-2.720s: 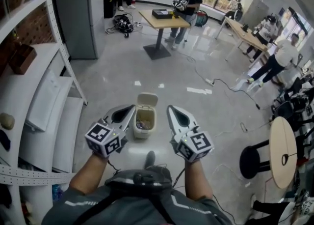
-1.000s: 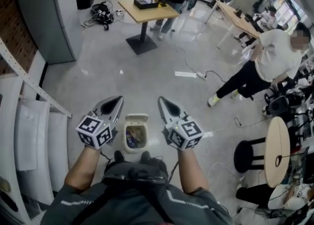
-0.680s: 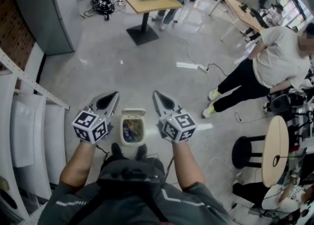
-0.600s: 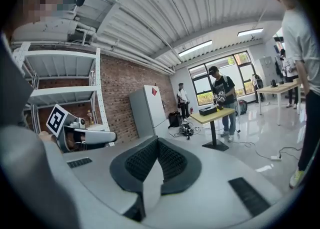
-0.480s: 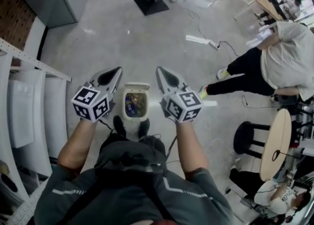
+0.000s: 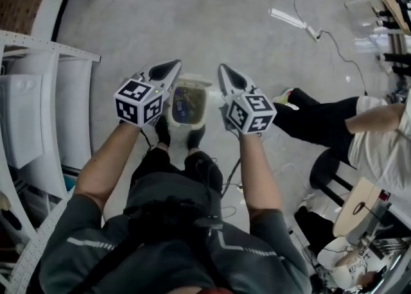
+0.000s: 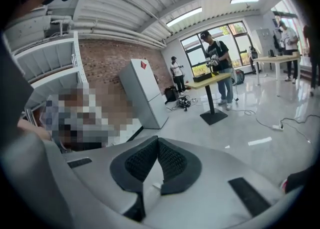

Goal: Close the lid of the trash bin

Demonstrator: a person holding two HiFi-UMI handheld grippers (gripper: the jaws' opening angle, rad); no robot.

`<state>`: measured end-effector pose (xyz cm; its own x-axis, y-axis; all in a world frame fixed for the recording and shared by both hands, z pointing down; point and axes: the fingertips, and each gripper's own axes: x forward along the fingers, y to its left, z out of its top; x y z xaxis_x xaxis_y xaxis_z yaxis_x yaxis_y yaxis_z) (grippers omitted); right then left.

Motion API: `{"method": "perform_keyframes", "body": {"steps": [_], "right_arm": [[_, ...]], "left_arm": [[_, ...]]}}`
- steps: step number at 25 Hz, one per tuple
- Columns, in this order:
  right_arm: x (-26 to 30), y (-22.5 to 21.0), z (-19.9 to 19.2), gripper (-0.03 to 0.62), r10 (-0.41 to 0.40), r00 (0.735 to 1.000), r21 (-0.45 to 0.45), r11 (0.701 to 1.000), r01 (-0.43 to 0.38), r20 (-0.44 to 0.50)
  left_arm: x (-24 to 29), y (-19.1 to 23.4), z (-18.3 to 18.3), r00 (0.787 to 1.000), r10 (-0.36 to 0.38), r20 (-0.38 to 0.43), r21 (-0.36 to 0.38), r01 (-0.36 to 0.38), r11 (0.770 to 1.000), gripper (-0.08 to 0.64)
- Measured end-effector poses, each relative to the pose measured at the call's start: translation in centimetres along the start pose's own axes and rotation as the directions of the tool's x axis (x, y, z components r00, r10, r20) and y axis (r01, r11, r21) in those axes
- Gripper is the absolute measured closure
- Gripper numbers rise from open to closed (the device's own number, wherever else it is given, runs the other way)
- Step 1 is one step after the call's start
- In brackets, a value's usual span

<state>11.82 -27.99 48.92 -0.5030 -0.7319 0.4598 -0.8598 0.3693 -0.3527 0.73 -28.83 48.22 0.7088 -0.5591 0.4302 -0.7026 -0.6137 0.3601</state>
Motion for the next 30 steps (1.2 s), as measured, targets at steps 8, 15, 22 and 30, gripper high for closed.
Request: {"method": "perform_keyframes", "body": {"steps": [8, 15, 22, 30], "right_arm": [[6.2, -3.6, -8.6, 0.594, -0.012, 0.986, 0.055, 0.998, 0.022, -0.169], [9.6, -6.2, -14.6, 0.594, -0.024, 0.959, 0.088, 0.995, 0.051, -0.281], [11.7, -7.5, -18.3, 0.594, -0.036, 0.941, 0.115, 0.99, 0.079, -0.338], [11.7, -8.3, -20.5, 0.594, -0.046, 0.93, 0.152, 0.982, 0.108, -0.365]], "left_arm": [[6.1, 4.7, -9.2, 0.98, 0.038, -0.196, -0.072, -0.053, 0.996, 0.561], [10.0, 7.1, -14.5, 0.958, 0.049, -0.282, -0.118, -0.085, 0.989, 0.561], [11.7, 8.1, -18.6, 0.93, 0.041, -0.364, -0.129, -0.093, 0.987, 0.561], [11.7, 7.7, -20.9, 0.915, 0.028, -0.404, -0.14, -0.092, 0.986, 0.561]]}}
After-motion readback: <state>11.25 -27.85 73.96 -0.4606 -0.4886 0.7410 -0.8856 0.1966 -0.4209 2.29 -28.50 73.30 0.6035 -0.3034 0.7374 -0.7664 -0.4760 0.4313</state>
